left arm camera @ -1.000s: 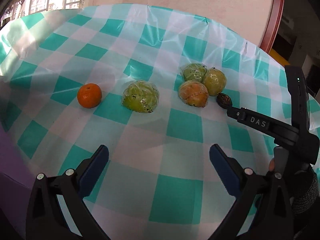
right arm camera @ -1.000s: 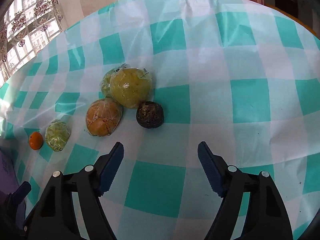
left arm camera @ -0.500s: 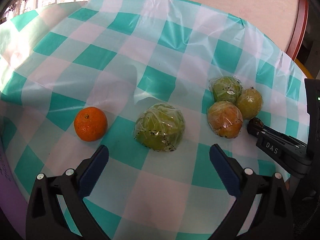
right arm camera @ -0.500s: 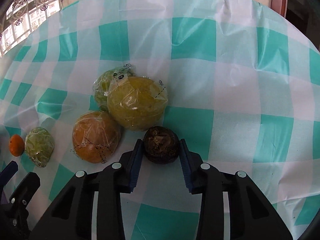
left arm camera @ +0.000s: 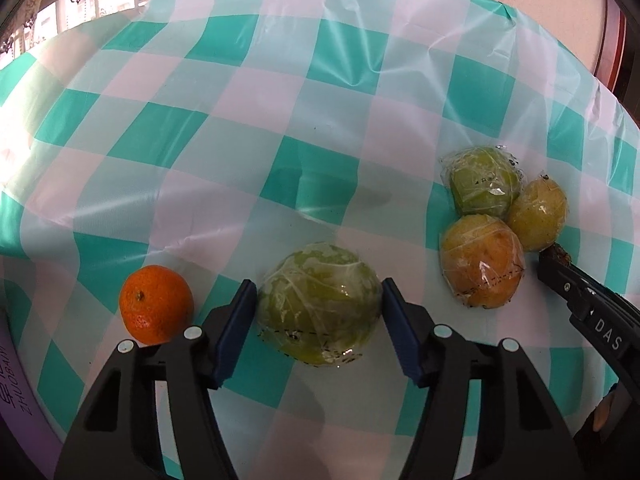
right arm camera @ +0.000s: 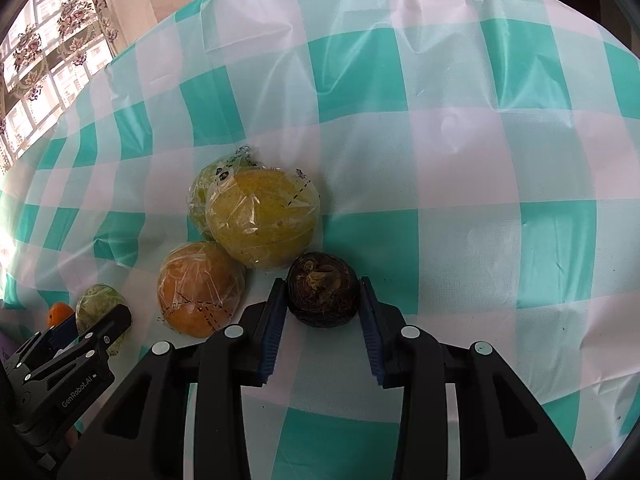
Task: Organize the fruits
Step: 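Grasp the plastic-wrapped green cabbage with the left tool while the right tool holds the brown fruit, then carry the cabbage and brown fruit with both tools over the box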
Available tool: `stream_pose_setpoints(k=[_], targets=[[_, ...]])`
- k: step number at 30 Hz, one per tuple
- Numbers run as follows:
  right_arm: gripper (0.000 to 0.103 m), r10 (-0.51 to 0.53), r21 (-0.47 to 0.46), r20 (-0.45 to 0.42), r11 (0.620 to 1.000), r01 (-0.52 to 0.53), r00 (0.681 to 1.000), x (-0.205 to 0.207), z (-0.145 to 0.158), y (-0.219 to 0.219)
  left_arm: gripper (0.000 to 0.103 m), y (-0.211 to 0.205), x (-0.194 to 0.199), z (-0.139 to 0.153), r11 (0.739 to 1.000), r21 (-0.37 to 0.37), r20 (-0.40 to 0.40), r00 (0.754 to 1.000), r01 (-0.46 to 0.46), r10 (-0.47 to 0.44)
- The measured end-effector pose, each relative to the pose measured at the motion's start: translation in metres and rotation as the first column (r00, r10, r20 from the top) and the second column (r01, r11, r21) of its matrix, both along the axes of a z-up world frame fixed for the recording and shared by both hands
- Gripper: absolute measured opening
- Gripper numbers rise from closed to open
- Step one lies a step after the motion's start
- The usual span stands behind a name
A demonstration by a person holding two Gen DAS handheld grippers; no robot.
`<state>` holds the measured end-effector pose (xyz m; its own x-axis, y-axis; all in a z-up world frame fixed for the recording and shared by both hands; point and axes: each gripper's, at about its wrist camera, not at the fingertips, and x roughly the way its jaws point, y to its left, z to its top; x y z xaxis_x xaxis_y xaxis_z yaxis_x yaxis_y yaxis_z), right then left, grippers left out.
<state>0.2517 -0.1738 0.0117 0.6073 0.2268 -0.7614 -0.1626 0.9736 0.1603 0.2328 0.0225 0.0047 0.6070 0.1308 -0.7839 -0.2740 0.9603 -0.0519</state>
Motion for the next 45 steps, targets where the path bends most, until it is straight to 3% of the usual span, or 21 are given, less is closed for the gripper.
stream_pose_setpoints(k=[9,14,19,23,32,45], targets=[[0.036,-0.023,0.07,-0.004,0.997,0.024,1.0,0.004,-0.004,0.0,0.063,0.01,-0.011,0.006,0.999,-0.046,0.056,0.998,-0.011,0.013],[0.036,-0.069,0.212,-0.014,0.975,0.07,0.998,0.002,-0.007,-0.025,0.063,0.019,-0.034,0.012,0.996,-0.09,0.125,0.992,0.025,-0.013],[0.036,-0.084,0.249,-0.006,0.965,0.083,0.996,-0.01,-0.006,-0.032,0.063,0.028,-0.044,0.012,0.99,-0.136,0.116,0.993,0.027,-0.011],[0.036,-0.074,0.263,-0.007,0.962,0.073,0.997,-0.023,-0.006,-0.03,0.063,0.036,-0.056,0.009,0.976,-0.219,0.102,0.994,-0.003,0.026],[0.036,-0.044,0.26,-0.005,0.965,0.044,0.999,-0.061,-0.006,-0.016,0.063,0.014,-0.076,0.011,0.986,-0.161,0.102,0.995,0.03,-0.014],[0.036,-0.001,0.25,-0.001,0.968,0.001,1.0,-0.113,-0.005,0.0,0.063,-0.001,-0.128,0.008,0.983,-0.174,0.11,0.993,0.063,-0.045]])
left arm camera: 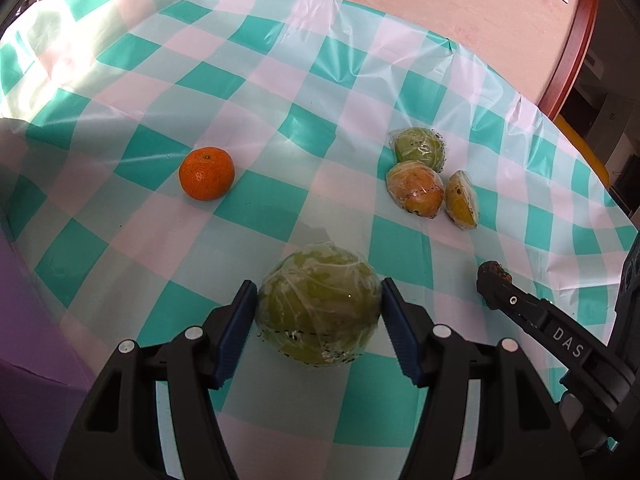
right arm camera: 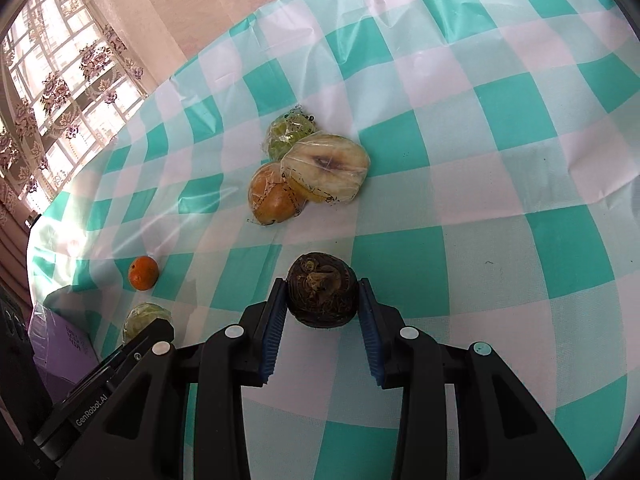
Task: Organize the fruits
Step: 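Carry the cabbage and brown fruit with both tools over the box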
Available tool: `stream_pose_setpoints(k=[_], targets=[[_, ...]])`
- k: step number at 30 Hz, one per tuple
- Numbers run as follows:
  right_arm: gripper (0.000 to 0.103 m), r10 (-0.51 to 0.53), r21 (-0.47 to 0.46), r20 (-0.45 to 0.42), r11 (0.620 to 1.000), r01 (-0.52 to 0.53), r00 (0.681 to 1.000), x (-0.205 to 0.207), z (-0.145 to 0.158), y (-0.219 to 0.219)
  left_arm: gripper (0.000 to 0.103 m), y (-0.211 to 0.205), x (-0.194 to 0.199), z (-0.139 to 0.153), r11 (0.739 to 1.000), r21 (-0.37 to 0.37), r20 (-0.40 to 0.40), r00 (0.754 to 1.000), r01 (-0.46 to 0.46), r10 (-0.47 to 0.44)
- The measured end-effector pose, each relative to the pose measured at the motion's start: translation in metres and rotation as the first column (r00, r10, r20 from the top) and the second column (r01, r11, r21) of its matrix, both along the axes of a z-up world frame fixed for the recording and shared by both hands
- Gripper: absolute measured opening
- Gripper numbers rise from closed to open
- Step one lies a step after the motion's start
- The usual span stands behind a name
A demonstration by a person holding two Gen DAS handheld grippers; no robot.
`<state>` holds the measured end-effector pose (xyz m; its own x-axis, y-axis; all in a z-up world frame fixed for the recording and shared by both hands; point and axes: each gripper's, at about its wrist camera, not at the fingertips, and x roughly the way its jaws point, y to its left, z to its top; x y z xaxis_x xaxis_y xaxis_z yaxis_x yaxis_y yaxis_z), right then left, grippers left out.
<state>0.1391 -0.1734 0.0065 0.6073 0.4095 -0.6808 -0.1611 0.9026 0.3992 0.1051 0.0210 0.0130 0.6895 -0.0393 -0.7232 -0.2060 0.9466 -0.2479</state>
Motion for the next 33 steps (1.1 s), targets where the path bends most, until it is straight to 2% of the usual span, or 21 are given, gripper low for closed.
stream_pose_setpoints(k=[20,27,33], targets=[[0.036,0.103,-0.002,-0.01,0.995,-0.103,0.995,-0.071,-0.003,0.013,0.063,-0.004,-0.084,-0.002,0.999,-0.014,0.009,0.999,0.047,-0.047],[0.036,0.106,-0.001,-0.009,0.994,-0.106,0.994,-0.096,-0.003,0.01,0.063,0.001,-0.115,-0.003,0.998,-0.026,0.008,0.998,0.059,-0.059],[0.036,0.1,0.004,0.028,0.995,-0.1,0.995,-0.119,0.002,0.007,0.063,0.002,-0.14,0.001,0.998,-0.013,0.057,0.997,0.06,-0.059]])
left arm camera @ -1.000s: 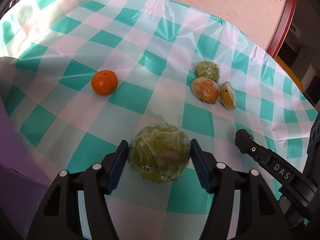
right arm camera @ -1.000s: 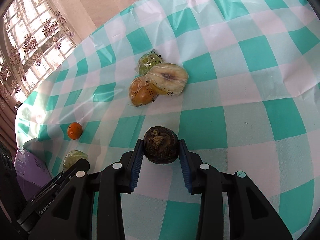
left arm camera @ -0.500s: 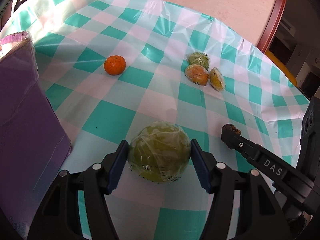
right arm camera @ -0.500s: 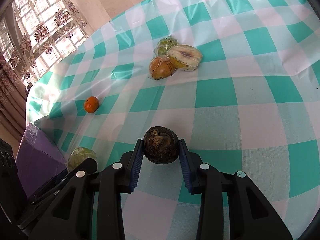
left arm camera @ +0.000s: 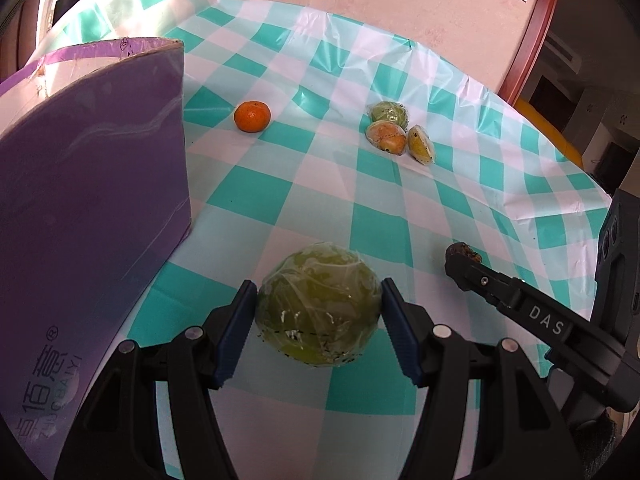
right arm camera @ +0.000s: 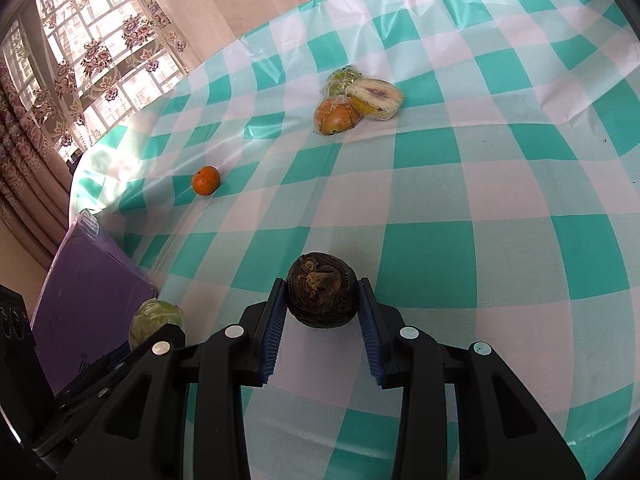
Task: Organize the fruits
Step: 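Carry the cabbage and brown fruit with both tools over the box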
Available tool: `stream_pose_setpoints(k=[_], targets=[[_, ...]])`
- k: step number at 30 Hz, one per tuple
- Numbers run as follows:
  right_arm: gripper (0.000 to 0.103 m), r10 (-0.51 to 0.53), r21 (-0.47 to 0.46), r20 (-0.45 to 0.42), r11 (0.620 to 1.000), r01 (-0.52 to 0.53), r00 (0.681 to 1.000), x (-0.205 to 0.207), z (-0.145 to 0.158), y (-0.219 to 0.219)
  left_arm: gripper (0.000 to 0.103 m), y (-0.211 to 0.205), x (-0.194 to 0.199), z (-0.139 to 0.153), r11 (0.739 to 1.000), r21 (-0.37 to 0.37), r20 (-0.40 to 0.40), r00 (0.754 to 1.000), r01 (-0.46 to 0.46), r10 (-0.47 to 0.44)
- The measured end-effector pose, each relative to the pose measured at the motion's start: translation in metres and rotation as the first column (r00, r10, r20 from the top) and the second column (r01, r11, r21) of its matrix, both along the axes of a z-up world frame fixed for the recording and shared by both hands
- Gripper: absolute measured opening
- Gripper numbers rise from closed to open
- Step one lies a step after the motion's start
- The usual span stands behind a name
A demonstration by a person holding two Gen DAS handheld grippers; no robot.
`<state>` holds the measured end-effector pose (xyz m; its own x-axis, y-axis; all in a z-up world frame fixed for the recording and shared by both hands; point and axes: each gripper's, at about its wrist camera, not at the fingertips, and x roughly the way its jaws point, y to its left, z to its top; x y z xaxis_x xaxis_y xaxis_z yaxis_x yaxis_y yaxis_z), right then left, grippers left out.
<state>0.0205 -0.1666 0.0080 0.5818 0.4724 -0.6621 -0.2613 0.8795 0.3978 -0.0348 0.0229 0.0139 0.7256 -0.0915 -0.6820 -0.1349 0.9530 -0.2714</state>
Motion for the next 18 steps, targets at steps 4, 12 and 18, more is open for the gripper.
stream_pose_setpoints(k=[4,12,18], targets=[[0.036,0.008,0.007,0.016,1.0,-0.008,1.0,-0.012,0.003,-0.001,0.063,0.001,-0.018,0.005,1.0,0.012,0.053,0.999,-0.009,0.008],[0.036,-0.005,0.08,0.155,0.997,-0.008,0.988,-0.042,0.021,-0.005,0.063,-0.007,-0.079,0.027,0.986,0.147,0.236,0.971,-0.084,0.048],[0.036,0.038,0.099,0.22,0.993,-0.061,0.975,-0.061,0.037,0.017,0.063,0.004,-0.121,0.059,0.968,0.18,0.377,0.921,-0.176,0.097]])
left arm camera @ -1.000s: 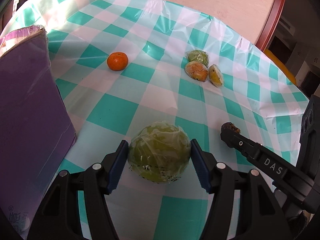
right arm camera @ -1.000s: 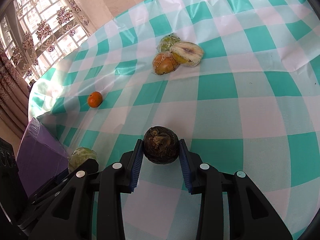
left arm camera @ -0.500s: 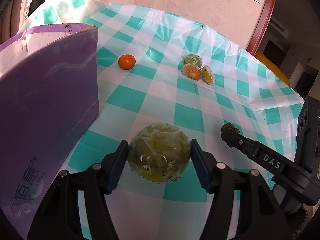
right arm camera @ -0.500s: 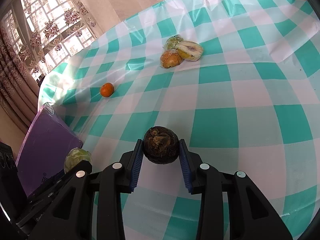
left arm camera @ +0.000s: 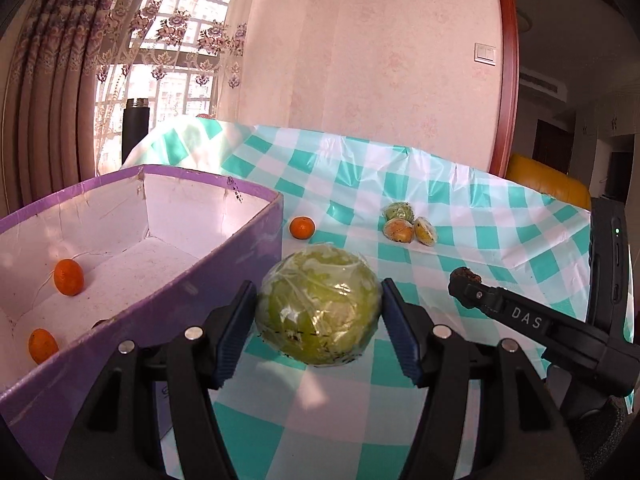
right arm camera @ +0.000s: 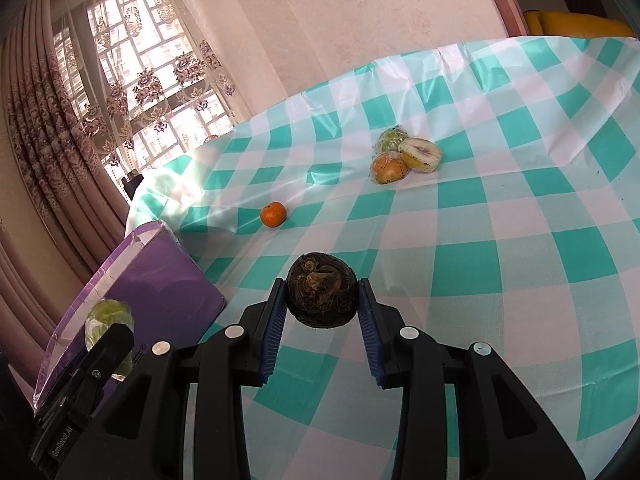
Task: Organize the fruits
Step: 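Carry the cabbage and brown fruit with both tools over the box, then open both tools to drop the cabbage and brown fruit into the box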
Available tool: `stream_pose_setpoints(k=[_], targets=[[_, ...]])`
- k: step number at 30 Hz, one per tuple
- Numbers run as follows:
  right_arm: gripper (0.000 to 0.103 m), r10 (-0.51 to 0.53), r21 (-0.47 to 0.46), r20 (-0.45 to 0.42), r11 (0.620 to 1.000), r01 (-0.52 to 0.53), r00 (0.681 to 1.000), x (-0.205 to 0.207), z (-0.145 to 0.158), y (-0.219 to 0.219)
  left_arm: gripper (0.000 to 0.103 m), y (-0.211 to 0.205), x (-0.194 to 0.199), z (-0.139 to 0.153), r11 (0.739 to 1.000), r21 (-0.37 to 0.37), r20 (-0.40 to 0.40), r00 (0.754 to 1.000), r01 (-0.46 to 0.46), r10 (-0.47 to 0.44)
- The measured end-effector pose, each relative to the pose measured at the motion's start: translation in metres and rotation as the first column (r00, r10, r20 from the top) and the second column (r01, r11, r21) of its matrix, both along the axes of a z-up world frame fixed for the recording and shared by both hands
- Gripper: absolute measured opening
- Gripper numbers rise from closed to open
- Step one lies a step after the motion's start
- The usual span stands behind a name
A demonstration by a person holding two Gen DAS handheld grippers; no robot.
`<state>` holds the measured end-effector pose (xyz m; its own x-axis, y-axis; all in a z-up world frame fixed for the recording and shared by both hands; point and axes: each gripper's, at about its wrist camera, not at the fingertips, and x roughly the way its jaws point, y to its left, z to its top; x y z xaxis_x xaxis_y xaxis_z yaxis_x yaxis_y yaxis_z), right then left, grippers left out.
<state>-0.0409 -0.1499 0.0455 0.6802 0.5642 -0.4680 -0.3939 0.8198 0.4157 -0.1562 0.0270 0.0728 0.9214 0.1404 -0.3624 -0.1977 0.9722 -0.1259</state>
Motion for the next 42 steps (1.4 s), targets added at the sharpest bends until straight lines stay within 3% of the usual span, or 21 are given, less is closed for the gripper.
stream_pose_setpoints(k=[8,13,19,24,26,29,34,37,42], targets=[[0.036,0.14,-0.038,0.057,0.99,-0.138,0.989,-0.024,0.026,0.057,0.063,0.023,-0.052,0.044,0.997,0.036,0.138,0.989,-0.066,0.061],[0.036,0.215,-0.06,0.083,0.976,-0.21,0.973,-0.037,0.045,0.089,0.063,0.059,-0.072,0.057,0.99,-0.029,0.103,0.985,-0.137,0.139],[0.036,0.319,-0.149,0.11,0.942,-0.301,0.941,-0.052,0.07,0.145,0.063,0.11,-0.076,0.058,0.968,-0.073,-0.016,0.971,-0.239,0.238],[0.036,0.389,-0.315,0.105,0.886,-0.34,0.915,-0.067,0.074,0.203,0.063,0.147,-0.074,0.04,0.95,-0.073,-0.147,0.945,-0.305,0.292],[0.036,0.408,-0.392,0.1,0.854,-0.341,0.908,-0.071,0.07,0.224,0.063,0.155,-0.077,0.037,0.946,-0.065,-0.166,0.938,-0.318,0.304],[0.036,0.432,-0.487,0.069,0.801,-0.348,0.899,-0.074,0.058,0.25,0.063,0.162,-0.074,0.032,0.935,-0.007,-0.208,0.915,-0.354,0.345],[0.036,0.454,-0.633,0.055,0.705,-0.321,0.889,-0.079,0.039,0.275,0.063,0.184,-0.072,0.02,0.927,-0.042,-0.292,0.892,-0.373,0.346],[0.037,0.463,-0.709,0.052,0.641,-0.294,0.885,-0.083,0.031,0.285,0.063,0.184,-0.068,0.014,0.922,0.029,-0.328,0.868,-0.386,0.374],[0.041,0.465,-0.718,0.025,0.624,-0.308,0.885,-0.079,0.026,0.288,0.064,0.178,-0.064,0.011,0.916,0.076,-0.353,0.849,-0.393,0.393]])
